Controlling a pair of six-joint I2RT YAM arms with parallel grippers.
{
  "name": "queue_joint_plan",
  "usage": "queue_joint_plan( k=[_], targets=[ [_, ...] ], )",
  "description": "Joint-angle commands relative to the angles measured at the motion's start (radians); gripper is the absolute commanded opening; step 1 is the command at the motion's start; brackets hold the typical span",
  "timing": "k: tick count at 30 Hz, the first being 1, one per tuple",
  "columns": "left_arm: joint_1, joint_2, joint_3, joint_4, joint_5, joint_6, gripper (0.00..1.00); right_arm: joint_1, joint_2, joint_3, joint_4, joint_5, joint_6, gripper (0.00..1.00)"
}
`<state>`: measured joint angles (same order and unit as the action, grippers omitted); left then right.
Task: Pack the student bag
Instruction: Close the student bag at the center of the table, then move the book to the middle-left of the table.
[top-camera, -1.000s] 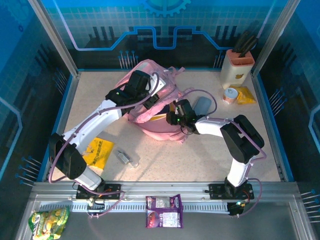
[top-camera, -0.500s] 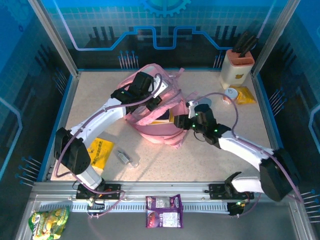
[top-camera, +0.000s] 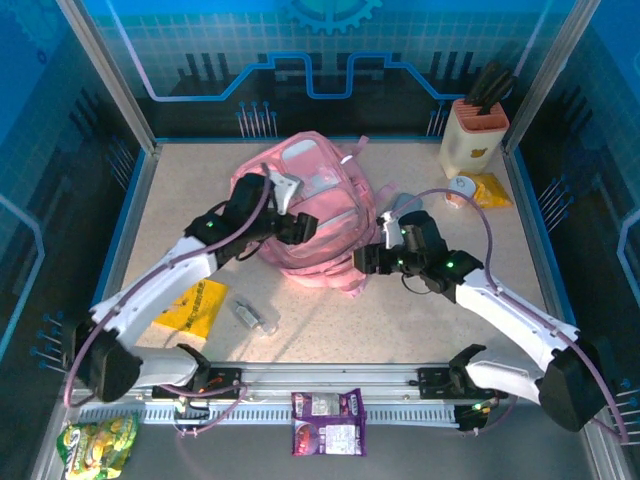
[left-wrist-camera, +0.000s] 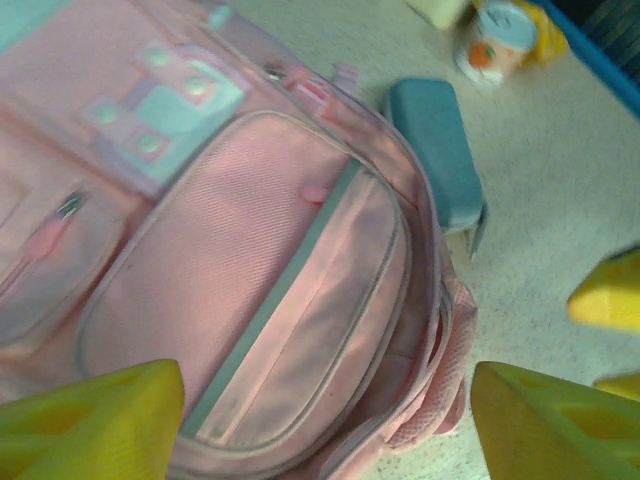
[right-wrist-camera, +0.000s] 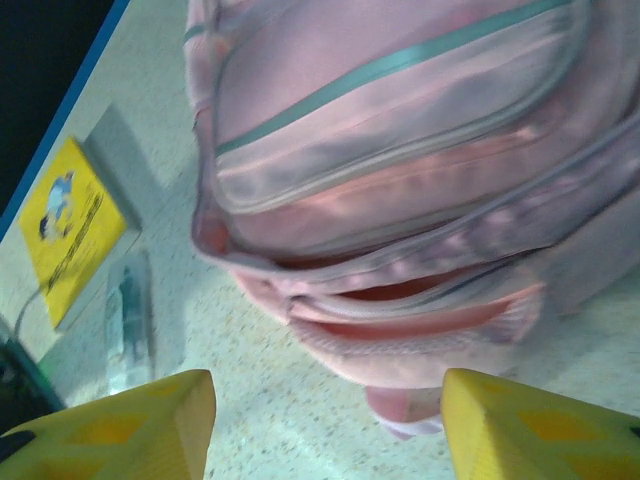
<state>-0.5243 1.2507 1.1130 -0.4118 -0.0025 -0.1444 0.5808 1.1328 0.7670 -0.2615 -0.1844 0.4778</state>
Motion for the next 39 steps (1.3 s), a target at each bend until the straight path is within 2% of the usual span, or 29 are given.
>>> queue_joint_plan(
  k=[1,6,10,13,16,23,31,35,39],
  targets=[
    [0.077,-0.061,-0.068,-0.077,-0.148,-0.214,0.79,0.071,0.064,0.013,0.01,-0.068,0.008,0.64],
    [0.291,-0.108,-0.181,-0.147,-0.142,-0.379,0.83,0.156,0.189,0.015,0.1,-0.068,0.047,0.65],
    [0.462,-0.127,-0.26,-0.162,-0.149,-0.464,0.89,0.18,0.29,0.032,0.169,-0.059,0.056,0.66],
    [0.566,-0.133,-0.325,-0.157,-0.145,-0.544,0.91,0.183,0.366,0.057,0.214,-0.075,0.081,0.65],
    [0.651,-0.151,-0.37,-0.188,-0.154,-0.624,0.99,0.199,0.41,0.093,0.225,-0.087,0.079,0.65],
    [0.85,-0.282,-0.45,-0.312,-0.232,-0.753,0.99,0.25,0.488,0.202,0.173,-0.093,0.035,0.66],
    [1.118,-0.369,-0.573,-0.33,-0.162,-0.814,0.99,0.261,0.528,0.271,0.15,-0.1,0.013,0.68],
    [1.186,-0.337,-0.617,-0.287,-0.125,-0.818,0.99,0.251,0.524,0.293,0.125,-0.089,-0.005,0.68],
    [1.19,-0.279,-0.634,-0.237,-0.121,-0.816,0.99,0.249,0.521,0.321,0.082,-0.078,-0.033,0.69]
  ],
)
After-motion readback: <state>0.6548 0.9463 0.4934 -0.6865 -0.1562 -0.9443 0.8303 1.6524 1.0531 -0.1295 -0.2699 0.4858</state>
